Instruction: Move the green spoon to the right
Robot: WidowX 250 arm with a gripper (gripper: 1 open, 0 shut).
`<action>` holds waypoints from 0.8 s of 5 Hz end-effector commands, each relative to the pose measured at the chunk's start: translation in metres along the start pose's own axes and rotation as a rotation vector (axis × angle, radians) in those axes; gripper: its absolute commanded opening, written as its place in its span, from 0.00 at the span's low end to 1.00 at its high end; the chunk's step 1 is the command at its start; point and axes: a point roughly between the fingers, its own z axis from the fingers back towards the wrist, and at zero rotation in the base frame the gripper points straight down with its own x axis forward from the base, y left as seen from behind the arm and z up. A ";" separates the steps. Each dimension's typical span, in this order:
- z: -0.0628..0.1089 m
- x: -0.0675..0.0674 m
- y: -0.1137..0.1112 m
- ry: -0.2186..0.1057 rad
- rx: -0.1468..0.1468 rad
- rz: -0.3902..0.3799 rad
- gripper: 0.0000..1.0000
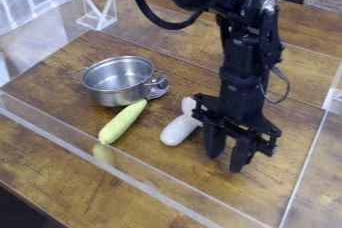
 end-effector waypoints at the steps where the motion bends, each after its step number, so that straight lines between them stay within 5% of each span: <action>1: 0.038 -0.001 -0.006 -0.100 -0.002 -0.006 1.00; 4: 0.033 -0.010 0.017 -0.122 0.034 -0.037 1.00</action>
